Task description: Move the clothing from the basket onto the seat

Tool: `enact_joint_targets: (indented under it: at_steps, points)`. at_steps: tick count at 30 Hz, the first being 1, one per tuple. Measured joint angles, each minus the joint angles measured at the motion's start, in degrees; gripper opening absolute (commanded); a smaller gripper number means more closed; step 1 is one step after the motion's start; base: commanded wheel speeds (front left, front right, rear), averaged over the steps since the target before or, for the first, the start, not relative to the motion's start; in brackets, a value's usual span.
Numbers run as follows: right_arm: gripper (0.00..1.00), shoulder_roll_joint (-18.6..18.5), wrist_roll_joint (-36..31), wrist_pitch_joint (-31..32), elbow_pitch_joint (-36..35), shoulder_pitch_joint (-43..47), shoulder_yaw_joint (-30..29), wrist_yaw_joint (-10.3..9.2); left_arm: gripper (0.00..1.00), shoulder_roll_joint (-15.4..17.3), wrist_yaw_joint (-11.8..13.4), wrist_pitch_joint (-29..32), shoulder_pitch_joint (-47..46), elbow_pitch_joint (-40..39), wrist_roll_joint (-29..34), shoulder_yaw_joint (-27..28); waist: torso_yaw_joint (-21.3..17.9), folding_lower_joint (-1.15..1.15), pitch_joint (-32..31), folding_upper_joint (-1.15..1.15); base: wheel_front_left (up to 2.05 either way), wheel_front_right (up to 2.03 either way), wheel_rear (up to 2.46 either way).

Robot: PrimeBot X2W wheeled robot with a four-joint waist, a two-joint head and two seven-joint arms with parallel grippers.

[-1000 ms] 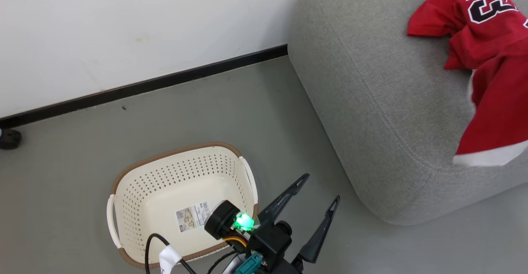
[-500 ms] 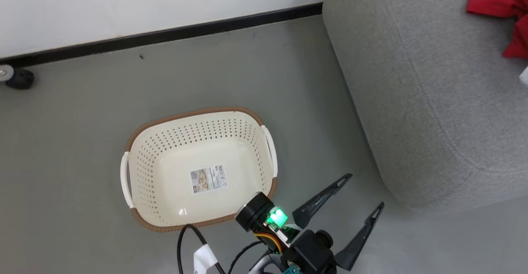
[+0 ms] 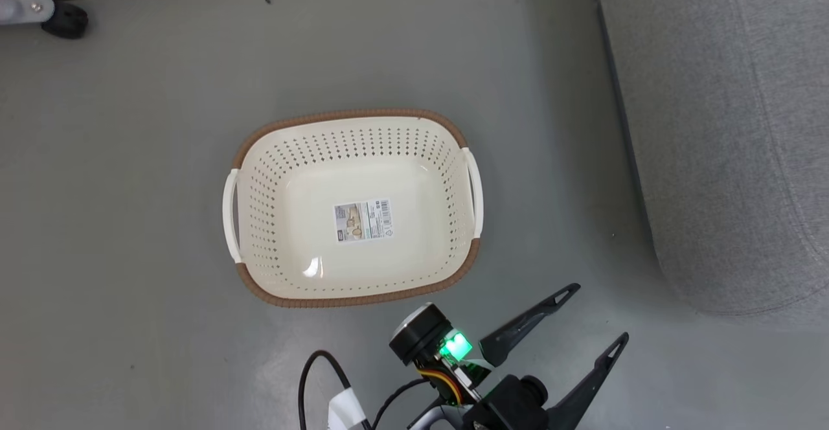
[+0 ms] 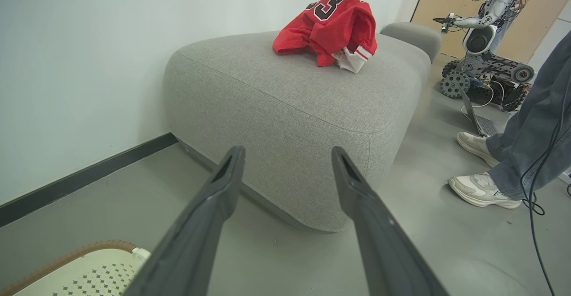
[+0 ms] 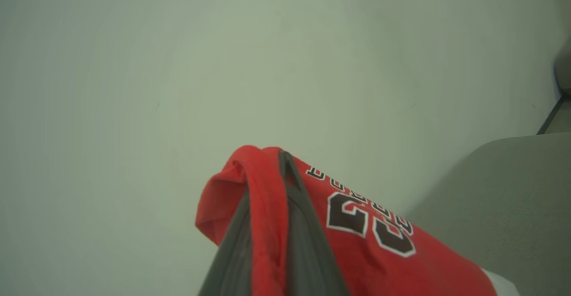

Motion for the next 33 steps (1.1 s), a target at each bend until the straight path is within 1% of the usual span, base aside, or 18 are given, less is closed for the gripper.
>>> enact_joint_targets:
  at_steps: [4,7,9,14,16,20,24,25,26,27,28,29,33]
  points:
    - [0.00,-0.2,-1.2,-0.7,3.2,-5.3,0.3,0.00,1.00,0.0,0.0,0.0,0.0,-0.1,0.0,-0.7,0.9,0.00,2.6,0.00,0.00,0.00,0.00]
    - [0.00,0.1,-1.3,-1.1,4.8,-6.1,1.9,0.00,1.00,0.0,0.0,0.0,0.0,-0.2,0.0,0.2,1.2,0.00,4.7,0.00,0.00,0.00,0.00]
    - [0.00,1.2,-1.2,-1.0,5.2,-5.3,3.5,0.00,1.00,0.0,0.0,0.0,0.0,-0.4,0.0,1.0,1.3,0.00,6.1,0.00,0.00,0.00,0.00]
    - [0.00,6.9,0.0,-0.3,5.0,0.4,7.0,0.00,1.00,0.0,0.0,0.0,-0.1,-0.8,0.2,3.8,1.1,0.00,9.6,0.00,0.00,0.00,0.00]
    - [0.00,8.5,0.8,0.0,6.0,2.0,7.9,0.00,1.00,0.0,0.0,0.0,-0.4,-0.5,0.6,5.0,0.8,0.01,10.8,0.00,0.00,0.00,0.00]
    - [0.00,9.8,0.9,0.5,7.3,4.6,10.0,0.00,1.00,0.1,0.0,0.0,-1.2,1.1,0.9,7.4,-0.8,0.00,12.3,0.00,0.00,0.00,0.00]
    - [0.00,10.2,1.0,0.5,8.0,6.8,11.5,0.00,1.00,0.0,0.0,0.0,-1.6,2.5,1.1,8.6,-2.7,0.00,12.5,0.00,0.00,0.00,0.00]
    - [0.00,10.2,1.0,0.5,8.0,6.8,11.5,0.00,1.00,0.0,0.0,0.0,-1.6,2.5,1.1,8.6,-2.7,0.00,12.5,0.00,0.00,0.00,0.00]
    - [0.12,10.2,1.0,0.5,8.1,6.8,11.6,0.00,1.00,0.0,0.0,0.0,-1.6,2.8,1.1,8.7,-3.2,-0.01,12.4,0.00,0.00,0.00,0.00]
    - [0.33,10.1,1.0,0.4,8.1,6.8,11.7,0.00,1.00,0.0,0.0,0.0,-1.7,3.2,1.1,8.7,-3.6,-0.01,12.2,0.00,0.00,0.00,0.00]
    - [0.50,10.1,1.0,0.3,8.0,6.8,11.9,0.00,1.00,0.0,0.0,0.0,-1.8,3.4,1.1,8.8,-4.0,-0.01,12.0,0.00,0.00,0.00,0.00]
    - [1.00,9.9,0.9,0.0,7.8,6.9,12.4,0.00,1.00,0.0,0.0,0.0,-1.8,3.7,1.1,8.9,-4.3,-0.01,11.6,0.00,0.00,0.00,0.00]
    - [1.00,9.3,0.6,-0.8,7.1,7.4,14.0,0.00,1.00,0.0,0.0,0.0,-1.9,3.9,0.6,9.0,-5.3,-0.01,9.9,-0.01,0.00,0.00,0.00]
